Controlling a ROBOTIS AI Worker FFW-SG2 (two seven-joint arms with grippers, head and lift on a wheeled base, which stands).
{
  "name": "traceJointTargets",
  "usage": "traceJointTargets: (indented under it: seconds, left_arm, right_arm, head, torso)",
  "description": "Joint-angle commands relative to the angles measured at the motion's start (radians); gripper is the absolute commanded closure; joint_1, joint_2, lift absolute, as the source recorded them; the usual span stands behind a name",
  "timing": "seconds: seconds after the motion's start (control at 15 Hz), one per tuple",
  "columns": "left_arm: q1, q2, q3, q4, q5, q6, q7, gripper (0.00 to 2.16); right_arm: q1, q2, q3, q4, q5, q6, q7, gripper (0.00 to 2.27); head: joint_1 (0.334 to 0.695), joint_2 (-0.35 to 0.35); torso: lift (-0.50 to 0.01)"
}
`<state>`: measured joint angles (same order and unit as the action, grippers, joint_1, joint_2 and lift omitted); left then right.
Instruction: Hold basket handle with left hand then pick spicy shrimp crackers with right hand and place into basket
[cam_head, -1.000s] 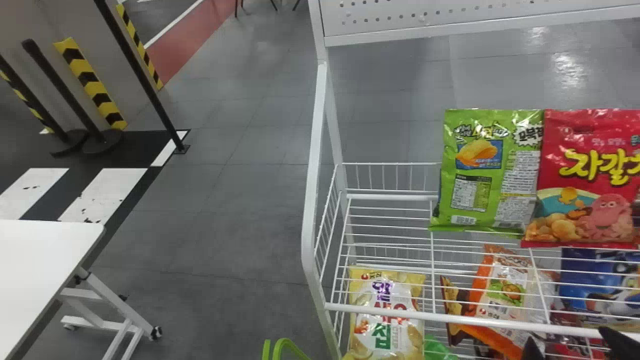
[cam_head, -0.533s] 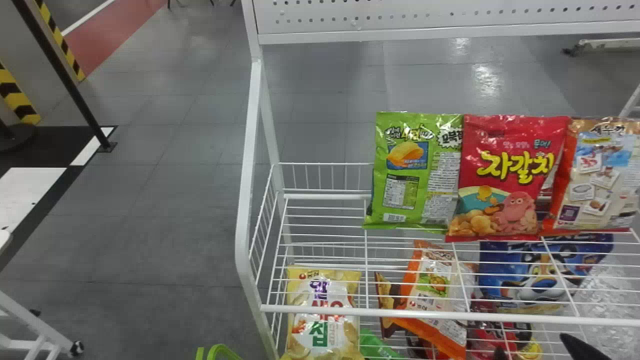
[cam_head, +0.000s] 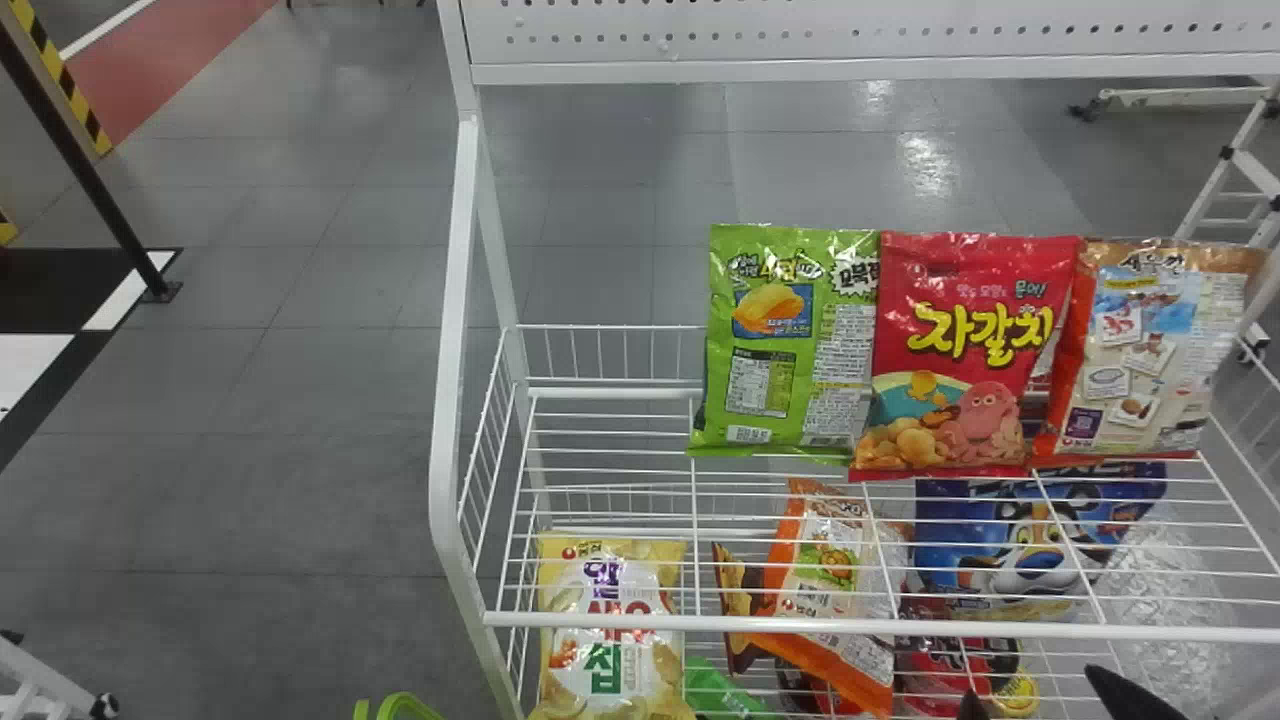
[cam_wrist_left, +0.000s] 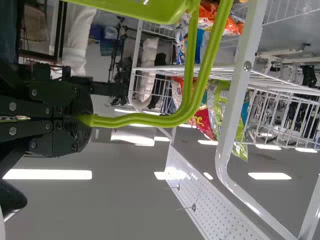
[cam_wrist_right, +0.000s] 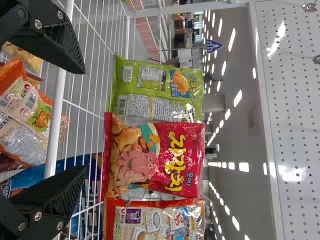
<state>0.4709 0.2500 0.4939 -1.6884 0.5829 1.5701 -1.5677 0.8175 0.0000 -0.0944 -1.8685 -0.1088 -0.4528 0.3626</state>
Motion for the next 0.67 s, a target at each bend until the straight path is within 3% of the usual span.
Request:
traceJointTargets:
  seconds: [0.0, 0.6]
  left_arm:
    - [0.000, 0.000, 0.000, -0.001, 0.000, 0.001, -0.013, 2.15]
    - [0.000, 0.000, 0.000, 0.001, 0.003, 0.001, -0.013, 2.15]
  right_arm:
    - [0.000, 0.001, 0.001, 0.000, -0.003, -0.011, 0.001, 0.14]
    - [0.003, 0.001, 0.001, 0.000, -0.003, -0.008, 0.001, 0.14]
  head:
    - [0.695, 0.048]
    - [0.695, 0.048]
  torso:
    - [-0.010]
    - [-0.010]
